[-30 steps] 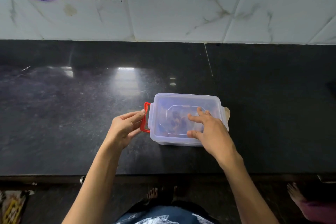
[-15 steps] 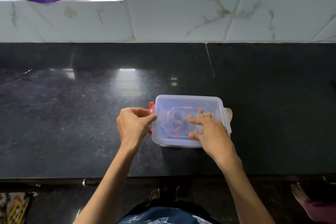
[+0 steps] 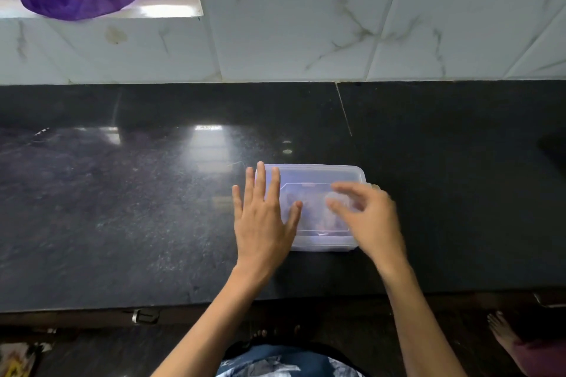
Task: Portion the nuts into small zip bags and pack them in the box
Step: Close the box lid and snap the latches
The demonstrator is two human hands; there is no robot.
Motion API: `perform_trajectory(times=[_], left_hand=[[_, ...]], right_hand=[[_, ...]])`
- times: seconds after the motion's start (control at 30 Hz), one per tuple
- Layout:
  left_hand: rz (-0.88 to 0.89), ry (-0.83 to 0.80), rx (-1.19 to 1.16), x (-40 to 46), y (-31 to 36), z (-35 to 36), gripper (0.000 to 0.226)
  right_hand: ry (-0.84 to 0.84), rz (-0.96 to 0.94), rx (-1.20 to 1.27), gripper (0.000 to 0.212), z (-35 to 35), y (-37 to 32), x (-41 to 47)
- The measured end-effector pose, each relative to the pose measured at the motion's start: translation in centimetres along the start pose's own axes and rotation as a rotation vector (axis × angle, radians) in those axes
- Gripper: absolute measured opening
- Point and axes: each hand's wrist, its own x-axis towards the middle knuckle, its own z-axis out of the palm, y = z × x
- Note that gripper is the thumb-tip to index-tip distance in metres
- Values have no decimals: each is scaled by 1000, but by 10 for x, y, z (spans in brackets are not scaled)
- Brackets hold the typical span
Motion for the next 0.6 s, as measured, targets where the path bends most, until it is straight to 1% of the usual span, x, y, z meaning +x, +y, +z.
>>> perform_trajectory(times=[0.03, 0.07, 0.1, 0.13, 0.2, 0.23, 0.27, 0.33, 0.4, 0.5, 0.57, 0.6], left_hand=[[7, -56, 26, 0, 0, 2, 77], [5, -105, 39, -1, 0, 2, 85], [1, -135, 47, -2, 0, 4, 92], [-1, -148, 56, -2, -1, 5, 97], [-7, -163, 73, -2, 0, 4, 106], [-13, -169, 80, -1, 1, 4, 111], [-21, -174, 83, -1, 1, 3, 112], [-37, -175, 83, -2, 2, 2, 107], [-43, -169, 77, -1, 3, 0, 102], [-42, -177, 70, -1, 4, -3, 87], [-41, -179, 73, -1, 4, -4, 83], [-43, -181, 73, -1, 4, -4, 83]], right_hand=[[153, 11, 90, 29, -4, 6, 2], [259, 67, 174, 31, -7, 14, 4], [288, 171, 254, 35, -11, 21, 7], [231, 306, 319, 38, -14, 28, 10], [-29, 555, 439, 40, -19, 39, 11], [-122, 633, 516, 41, -20, 43, 11], [-164, 681, 599, 39, -21, 45, 11], [-174, 708, 714, 31, -21, 43, 9], [-143, 698, 713, 29, -21, 42, 9], [-36, 676, 616, 33, -19, 40, 10], [95, 593, 489, 30, -17, 39, 9], [165, 517, 427, 23, -15, 38, 8]])
